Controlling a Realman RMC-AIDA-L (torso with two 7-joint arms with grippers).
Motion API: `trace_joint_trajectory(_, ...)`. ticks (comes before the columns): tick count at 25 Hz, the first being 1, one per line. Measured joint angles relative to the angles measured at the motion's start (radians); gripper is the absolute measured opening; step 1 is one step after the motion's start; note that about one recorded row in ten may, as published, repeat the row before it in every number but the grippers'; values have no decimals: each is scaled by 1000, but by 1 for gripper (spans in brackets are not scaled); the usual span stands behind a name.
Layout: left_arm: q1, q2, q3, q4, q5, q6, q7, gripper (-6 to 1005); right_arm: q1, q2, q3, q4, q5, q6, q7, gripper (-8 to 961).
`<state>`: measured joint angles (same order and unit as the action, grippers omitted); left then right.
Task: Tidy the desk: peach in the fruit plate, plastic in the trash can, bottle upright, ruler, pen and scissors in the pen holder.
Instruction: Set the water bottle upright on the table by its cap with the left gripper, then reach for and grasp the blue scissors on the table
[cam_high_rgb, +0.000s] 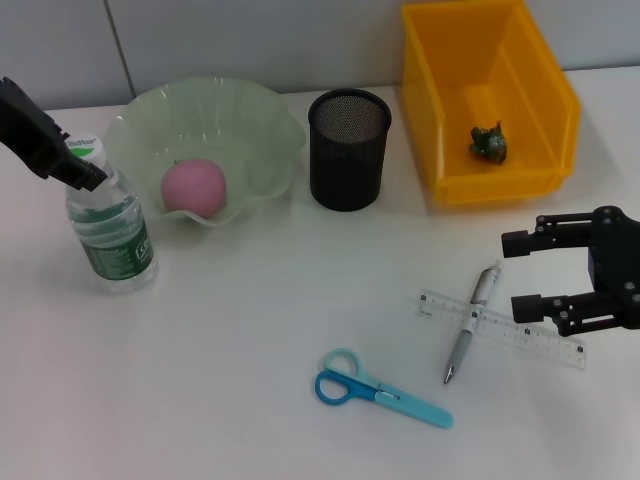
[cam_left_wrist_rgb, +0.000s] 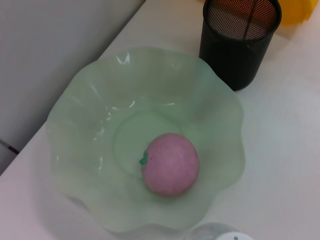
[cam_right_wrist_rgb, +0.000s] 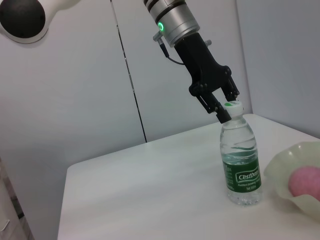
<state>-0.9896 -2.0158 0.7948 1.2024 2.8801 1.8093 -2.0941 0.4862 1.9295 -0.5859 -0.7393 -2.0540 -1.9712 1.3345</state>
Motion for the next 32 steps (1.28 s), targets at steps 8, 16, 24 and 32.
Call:
trace_joint_trajectory(8, 3, 3, -2, -3, 0, -2, -22, 531, 0, -1, 0, 0, 0, -3, 0, 745)
trace_joint_trajectory(16, 0, 5, 1, -10, 1, 2, -45, 586, 0, -3, 0, 0, 0, -12, 0, 744)
trace_joint_trajectory(24, -1, 4, -5, 11, -5, 14, -49, 656, 0, -3, 1, 0, 0, -14, 0, 744)
trace_joint_trajectory(32, 6, 4, -42, 58, -36, 24, -47, 738, 0, -3, 13, -7, 0, -25, 0, 745)
